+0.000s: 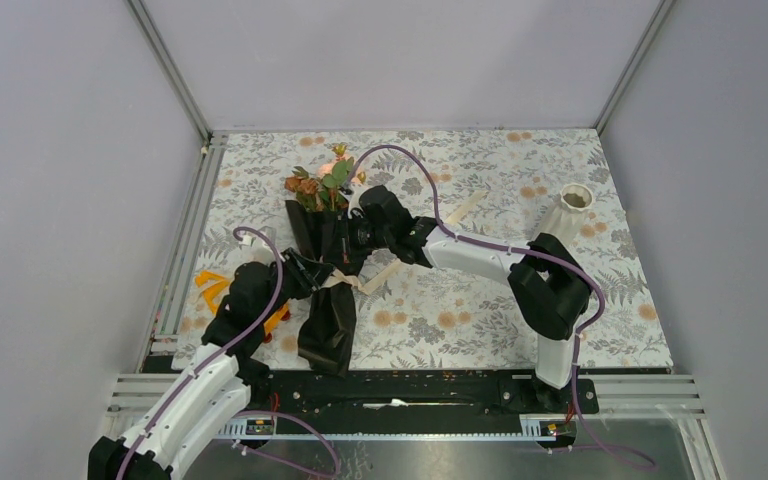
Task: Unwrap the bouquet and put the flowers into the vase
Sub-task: Untie the ribbon from the wrapping paper.
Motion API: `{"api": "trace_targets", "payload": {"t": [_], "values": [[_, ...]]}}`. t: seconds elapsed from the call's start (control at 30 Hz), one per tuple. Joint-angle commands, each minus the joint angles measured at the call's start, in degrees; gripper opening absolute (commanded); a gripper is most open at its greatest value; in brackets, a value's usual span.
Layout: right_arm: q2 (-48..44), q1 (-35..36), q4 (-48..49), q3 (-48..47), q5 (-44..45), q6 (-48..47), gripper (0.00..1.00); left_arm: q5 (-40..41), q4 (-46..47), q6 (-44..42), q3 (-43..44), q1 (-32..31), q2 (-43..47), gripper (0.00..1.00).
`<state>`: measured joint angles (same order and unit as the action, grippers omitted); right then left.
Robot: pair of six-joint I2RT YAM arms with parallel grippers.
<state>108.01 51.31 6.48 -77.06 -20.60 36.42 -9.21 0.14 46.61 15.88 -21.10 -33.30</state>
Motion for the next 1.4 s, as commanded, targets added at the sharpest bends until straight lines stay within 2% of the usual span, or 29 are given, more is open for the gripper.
{"api": "trace_targets", "payload": {"t": [0.0,0.83,0.97,1.07,1.27,1.37], "values": [[-0.81,-0.77,0.71,-2.79,0.2,1.46,0.0,-0.18,5.25,1.2,-0.83,-0.08,-1.35,0.33],[0.36,-0.86,1.1,-3.01,1.52,4.53,0.0,0.93,20.7,6.45,-5.42,-2.83,-7.72,0.28],[0.06,-0.86,1.08,-2.8,1.83,4.3,0.0,1.13,21.06,6.83,-5.34,-3.4,-8.88,0.15],[-1.34,-0.86,1.07,-1.44,3.62,2.77,0.01,2.7,18.48,6.92,-4.55,-3.51,-8.08,0.0],[-7.95,-1.61,0.91,3.96,9.26,-1.83,0.38,3.33,13.23,7.08,-1.85,-3.51,-6.96,0.0],[-11.35,-2.66,0.82,7.27,10.51,-3.16,0.49,2.49,10.02,6.62,0.11,-3.46,-7.01,0.0]]}}
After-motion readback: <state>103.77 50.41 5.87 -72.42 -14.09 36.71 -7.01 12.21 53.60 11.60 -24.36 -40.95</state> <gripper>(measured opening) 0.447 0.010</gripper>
